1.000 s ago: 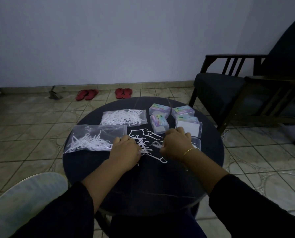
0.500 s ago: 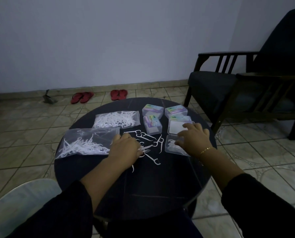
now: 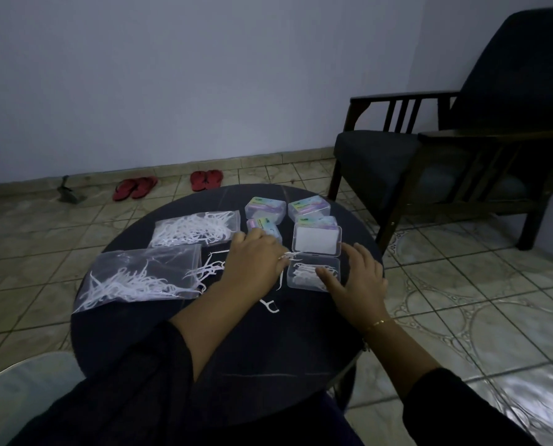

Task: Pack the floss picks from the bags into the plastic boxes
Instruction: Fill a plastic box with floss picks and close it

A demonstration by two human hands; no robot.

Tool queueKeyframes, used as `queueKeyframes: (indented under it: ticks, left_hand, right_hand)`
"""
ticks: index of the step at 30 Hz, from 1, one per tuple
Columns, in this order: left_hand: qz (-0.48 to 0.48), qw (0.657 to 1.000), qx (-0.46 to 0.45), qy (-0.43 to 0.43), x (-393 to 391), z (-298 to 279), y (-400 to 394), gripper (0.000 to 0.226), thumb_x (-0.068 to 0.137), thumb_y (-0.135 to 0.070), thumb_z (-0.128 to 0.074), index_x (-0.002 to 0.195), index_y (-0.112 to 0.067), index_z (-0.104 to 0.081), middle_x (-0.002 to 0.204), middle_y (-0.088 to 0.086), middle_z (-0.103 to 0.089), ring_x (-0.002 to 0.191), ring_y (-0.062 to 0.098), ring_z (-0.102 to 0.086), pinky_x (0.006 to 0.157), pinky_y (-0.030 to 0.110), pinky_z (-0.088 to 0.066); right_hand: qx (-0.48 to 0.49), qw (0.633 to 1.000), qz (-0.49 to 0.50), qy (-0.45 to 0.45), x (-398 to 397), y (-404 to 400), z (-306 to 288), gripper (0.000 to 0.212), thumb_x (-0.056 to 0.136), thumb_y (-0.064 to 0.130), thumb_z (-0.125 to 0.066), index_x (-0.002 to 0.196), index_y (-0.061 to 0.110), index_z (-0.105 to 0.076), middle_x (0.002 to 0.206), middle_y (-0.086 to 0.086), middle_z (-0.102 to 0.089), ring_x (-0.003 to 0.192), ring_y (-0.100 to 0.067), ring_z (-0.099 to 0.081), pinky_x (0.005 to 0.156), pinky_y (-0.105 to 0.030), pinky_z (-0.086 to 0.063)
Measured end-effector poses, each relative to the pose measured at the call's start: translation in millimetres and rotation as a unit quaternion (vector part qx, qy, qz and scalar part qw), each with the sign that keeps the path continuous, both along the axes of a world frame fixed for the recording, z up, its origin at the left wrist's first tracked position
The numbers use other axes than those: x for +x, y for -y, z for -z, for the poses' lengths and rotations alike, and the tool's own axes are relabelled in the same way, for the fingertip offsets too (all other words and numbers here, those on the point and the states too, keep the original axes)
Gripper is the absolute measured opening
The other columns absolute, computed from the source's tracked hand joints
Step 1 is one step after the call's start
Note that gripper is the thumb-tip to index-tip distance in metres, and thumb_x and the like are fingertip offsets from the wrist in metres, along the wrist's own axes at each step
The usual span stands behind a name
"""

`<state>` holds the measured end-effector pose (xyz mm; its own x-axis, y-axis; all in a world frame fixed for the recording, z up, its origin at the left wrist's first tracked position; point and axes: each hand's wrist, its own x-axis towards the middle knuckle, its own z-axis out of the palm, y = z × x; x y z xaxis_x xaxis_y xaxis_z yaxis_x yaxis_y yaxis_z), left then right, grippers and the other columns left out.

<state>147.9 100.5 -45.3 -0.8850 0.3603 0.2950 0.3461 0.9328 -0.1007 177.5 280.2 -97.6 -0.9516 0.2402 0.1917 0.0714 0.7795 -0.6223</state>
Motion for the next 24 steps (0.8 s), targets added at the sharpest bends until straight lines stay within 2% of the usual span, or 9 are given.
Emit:
queueKeyframes:
  ticks: [6,10,13,16,19,21,23,24]
  left_hand:
    - [0.011,1.000,-0.005,0.011,-9,8,-36,0.034,0.096,-0.046,-0.040,0.116,-0.029,-0.062,0.119,-0.010,-0.059,0.113,0.016,-0.041,0.089,0.034,-0.026]
    - [0.013,0.998,0.019,0.066,-11,21,-39,0.051,0.092,-0.057,-0.042,0.133,-0.028,-0.051,0.136,-0.009,-0.049,0.124,0.017,-0.035,0.096,0.035,-0.024]
    - [0.015,0.996,0.047,0.069,-11,29,-32,0.060,0.090,-0.062,-0.039,0.140,-0.028,-0.043,0.143,-0.012,-0.041,0.131,0.014,-0.029,0.098,0.032,-0.020]
    - [0.005,0.996,0.059,0.065,-10,38,-20,0.060,0.091,-0.062,-0.038,0.140,-0.029,-0.042,0.145,-0.015,-0.039,0.131,0.014,-0.028,0.097,0.033,-0.021]
    - [0.007,0.996,0.079,0.049,-5,45,-9,0.054,0.092,-0.060,-0.039,0.135,-0.031,-0.049,0.142,-0.014,-0.042,0.128,0.015,-0.032,0.096,0.035,-0.024]
    - [0.023,0.995,0.094,0.039,0,48,-5,0.054,0.091,-0.060,-0.030,0.129,-0.032,-0.056,0.140,-0.011,-0.046,0.126,0.017,-0.036,0.095,0.037,-0.026]
    - [0.034,0.995,0.079,0.042,3,49,-5,0.059,0.089,-0.058,-0.018,0.129,-0.035,-0.055,0.141,-0.011,-0.044,0.126,0.016,-0.034,0.096,0.037,-0.025]
    - [0.034,0.996,0.069,0.049,4,49,-6,0.055,0.092,-0.056,-0.019,0.131,-0.036,-0.052,0.143,-0.012,-0.040,0.128,0.016,-0.032,0.098,0.037,-0.023]
  right_hand:
    - [0.002,1.000,-0.003,-0.008,-3,-5,10,0.071,0.085,0.060,-0.052,0.144,0.028,-0.031,0.154,0.001,-0.023,0.138,-0.022,-0.022,0.109,-0.043,-0.021]
    - [0.020,1.000,-0.009,-0.017,-3,-3,14,0.072,0.083,0.065,-0.049,0.144,0.029,-0.032,0.153,0.003,-0.025,0.136,-0.020,-0.025,0.106,-0.042,-0.024]
    - [0.038,0.999,-0.017,-0.015,-3,-3,15,0.067,0.086,0.063,-0.048,0.143,0.030,-0.034,0.153,0.003,-0.024,0.136,-0.020,-0.024,0.105,-0.041,-0.025]
    - [0.066,0.997,-0.035,-0.011,-2,-3,15,0.052,0.089,0.056,-0.048,0.137,0.036,-0.042,0.153,0.004,-0.023,0.137,-0.020,-0.021,0.105,-0.040,-0.023]
    - [0.093,0.994,-0.051,-0.004,-1,-2,14,0.040,0.091,0.053,-0.047,0.129,0.041,-0.050,0.154,0.005,-0.020,0.138,-0.020,-0.016,0.105,-0.041,-0.021]
    - [0.108,0.993,-0.055,0.003,0,-2,13,0.038,0.093,0.053,-0.044,0.127,0.040,-0.053,0.154,0.005,-0.019,0.138,-0.021,-0.015,0.105,-0.041,-0.020]
    - [0.122,0.991,-0.056,0.013,1,-1,12,0.037,0.094,0.052,-0.041,0.126,0.040,-0.054,0.154,0.004,-0.019,0.138,-0.022,-0.014,0.104,-0.041,-0.021]
    - [0.127,0.990,-0.057,0.016,1,-1,11,0.036,0.095,0.051,-0.041,0.126,0.040,-0.054,0.154,0.004,-0.020,0.137,-0.022,-0.015,0.104,-0.041,-0.022]
